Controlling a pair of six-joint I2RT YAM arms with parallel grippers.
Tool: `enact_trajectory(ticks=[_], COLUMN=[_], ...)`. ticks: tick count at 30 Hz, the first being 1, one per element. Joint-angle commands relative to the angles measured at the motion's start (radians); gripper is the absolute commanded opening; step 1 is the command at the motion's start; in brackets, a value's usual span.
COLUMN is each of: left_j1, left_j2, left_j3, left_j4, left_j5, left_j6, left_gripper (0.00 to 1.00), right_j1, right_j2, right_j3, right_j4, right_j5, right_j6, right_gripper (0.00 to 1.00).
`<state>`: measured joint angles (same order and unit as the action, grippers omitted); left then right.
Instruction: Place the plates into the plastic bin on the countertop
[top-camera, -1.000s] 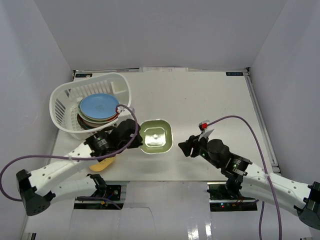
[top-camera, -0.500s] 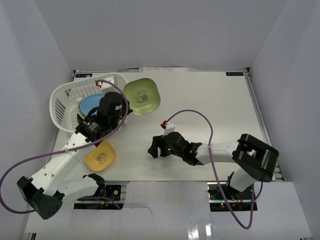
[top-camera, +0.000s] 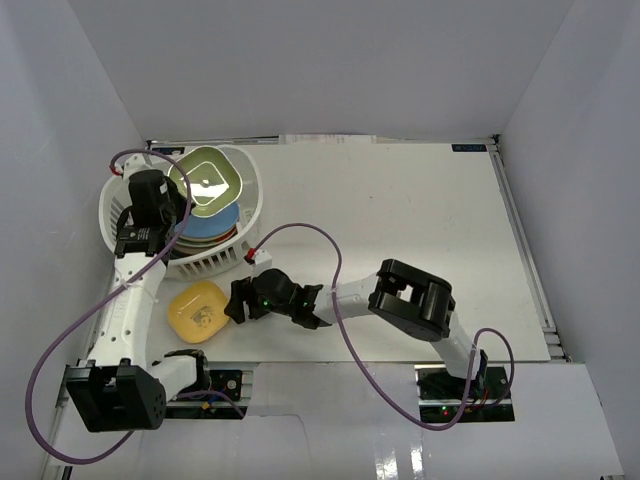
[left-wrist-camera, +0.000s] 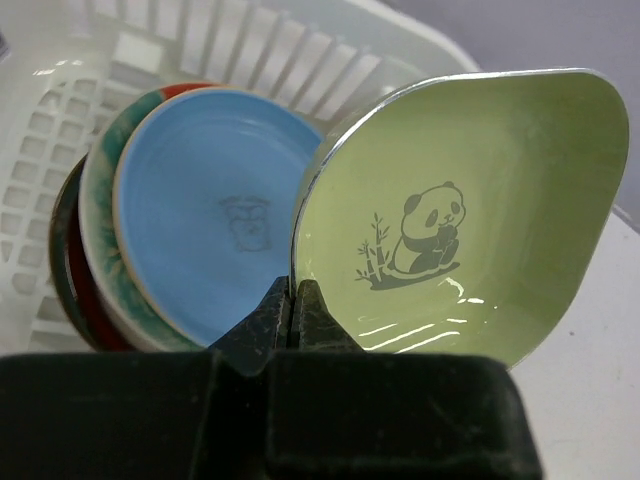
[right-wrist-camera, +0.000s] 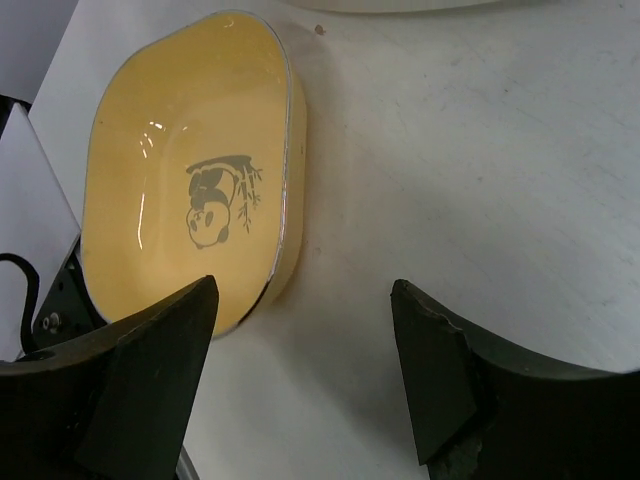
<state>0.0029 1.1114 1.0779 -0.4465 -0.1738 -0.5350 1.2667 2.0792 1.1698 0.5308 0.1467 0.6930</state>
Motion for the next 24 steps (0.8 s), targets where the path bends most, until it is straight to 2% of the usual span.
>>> enact_trajectory(ticks=[1, 3, 4, 6, 7, 9, 10, 11, 15, 19, 24], left_j1=[0.054, 0.068, 0.072, 0.075, 0.077, 0.085, 0.086, 0.086, 0.091, 0.094, 0.094], left_j2=[-0.036, -0.032, -0.032, -0.022, -0.016, 0.013, 0.025, 0.039, 0.113, 0.177, 0.248], left_j3=[-0.068, -0.084, -0.096, -0.105, -0.108, -0.099, -0.093, -0.076, -0.039, -0.019, 0.016], left_j4=[-0.001, -0.008, -0.006, -0.006, -0.003, -0.004, -0.004, -0.004, -0.012, -0.012, -0.026], left_j5=[0.059, 0.047, 0.027, 0.004, -0.025, -0.041, -0.047, -0.067, -0.087, -0.116, -0.105], left_j6=[0.009, 0.015, 0.018, 0.024, 0.029, 0.041, 0.046, 0.05, 0.066, 0.079, 0.082], left_gripper=[0.0, 0.0, 0.0, 0.0, 0.0, 0.0, 0.0, 0.0, 0.0, 0.0, 0.0], right_j1=[0.022, 0.025, 0.025, 0.022, 0.02, 0.02, 0.02, 0.022, 0.019, 0.014, -0.029], right_j2=[0.054, 0.068, 0.082, 0.097, 0.107, 0.105, 0.091, 0.079, -0.043, -0.266, -0.476], right_j3=[0.099, 0.111, 0.119, 0.16, 0.177, 0.194, 0.188, 0.177, 0.021, -0.174, -0.256], right_j4=[-0.064, -0.065, -0.063, -0.078, -0.09, -0.098, -0.097, -0.094, -0.028, -0.003, -0.063], right_j5=[0.03, 0.057, 0.066, 0.08, 0.08, 0.073, 0.067, 0.071, 0.094, 0.139, 0.126], right_j6=[-0.036, -0.041, -0.041, -0.058, -0.061, -0.067, -0.067, -0.069, -0.078, -0.153, -0.217], right_gripper=[0.75, 0.72, 0.65, 0.58, 0.43, 0.3, 0.17, 0.1, 0.08, 0.08, 0.08])
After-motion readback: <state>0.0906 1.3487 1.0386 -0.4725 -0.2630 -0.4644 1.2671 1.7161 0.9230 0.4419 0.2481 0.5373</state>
